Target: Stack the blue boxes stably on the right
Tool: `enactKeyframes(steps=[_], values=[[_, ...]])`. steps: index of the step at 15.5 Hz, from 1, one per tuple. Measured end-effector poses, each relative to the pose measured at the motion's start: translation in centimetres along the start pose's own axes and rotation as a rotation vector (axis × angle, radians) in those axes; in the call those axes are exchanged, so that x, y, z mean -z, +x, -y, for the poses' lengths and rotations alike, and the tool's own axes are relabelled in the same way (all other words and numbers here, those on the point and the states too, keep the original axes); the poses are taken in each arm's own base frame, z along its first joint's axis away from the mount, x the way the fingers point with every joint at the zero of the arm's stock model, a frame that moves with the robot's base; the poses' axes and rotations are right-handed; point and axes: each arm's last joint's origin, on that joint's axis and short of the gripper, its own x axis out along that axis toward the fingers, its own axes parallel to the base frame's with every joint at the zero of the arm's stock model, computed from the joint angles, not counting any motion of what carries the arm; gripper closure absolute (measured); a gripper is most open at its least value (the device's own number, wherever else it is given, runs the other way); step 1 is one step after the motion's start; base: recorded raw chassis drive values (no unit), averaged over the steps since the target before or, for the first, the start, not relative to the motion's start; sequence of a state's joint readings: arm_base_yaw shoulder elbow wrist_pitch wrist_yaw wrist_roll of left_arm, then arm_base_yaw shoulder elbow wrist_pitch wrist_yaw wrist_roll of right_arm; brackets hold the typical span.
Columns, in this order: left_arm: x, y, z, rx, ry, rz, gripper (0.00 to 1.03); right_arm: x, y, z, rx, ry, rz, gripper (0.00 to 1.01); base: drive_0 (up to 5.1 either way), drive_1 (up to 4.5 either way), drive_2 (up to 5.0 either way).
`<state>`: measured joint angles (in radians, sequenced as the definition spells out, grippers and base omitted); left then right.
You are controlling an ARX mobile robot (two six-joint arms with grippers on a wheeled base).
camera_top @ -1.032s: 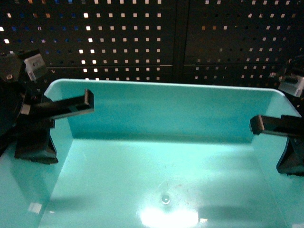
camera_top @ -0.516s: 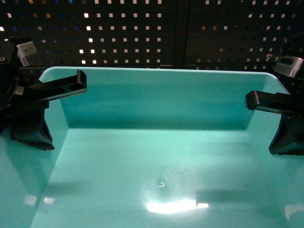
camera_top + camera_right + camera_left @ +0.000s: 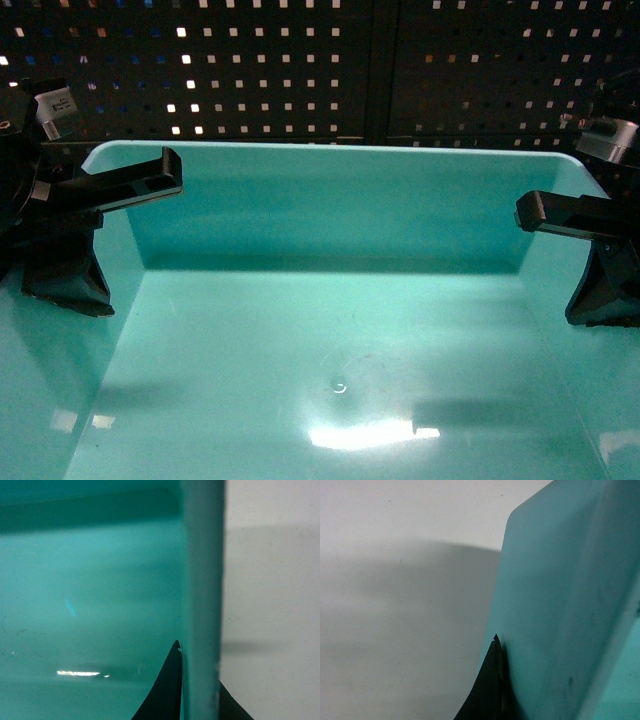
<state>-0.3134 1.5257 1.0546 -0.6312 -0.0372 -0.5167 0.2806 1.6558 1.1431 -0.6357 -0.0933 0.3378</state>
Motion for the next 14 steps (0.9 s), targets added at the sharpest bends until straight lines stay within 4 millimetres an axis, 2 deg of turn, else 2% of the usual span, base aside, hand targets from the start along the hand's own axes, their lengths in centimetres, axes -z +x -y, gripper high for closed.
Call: enactKeyframes(steps=[7, 14], values=[[-0.02, 0.00, -0.06, -0.002, -0.003, 0.000, 1.01, 0.00, 0.00, -0.03, -0.002, -0.001, 0.000, 0.99, -0.4, -0.45, -0.4], [-0.05, 0.06, -0.07, -0.002, -0.004, 0.000, 1.01, 0.01, 0.03, -0.01, -0.002, -0.002, -0.001, 0.99, 2.3, -6.31, -1.5]])
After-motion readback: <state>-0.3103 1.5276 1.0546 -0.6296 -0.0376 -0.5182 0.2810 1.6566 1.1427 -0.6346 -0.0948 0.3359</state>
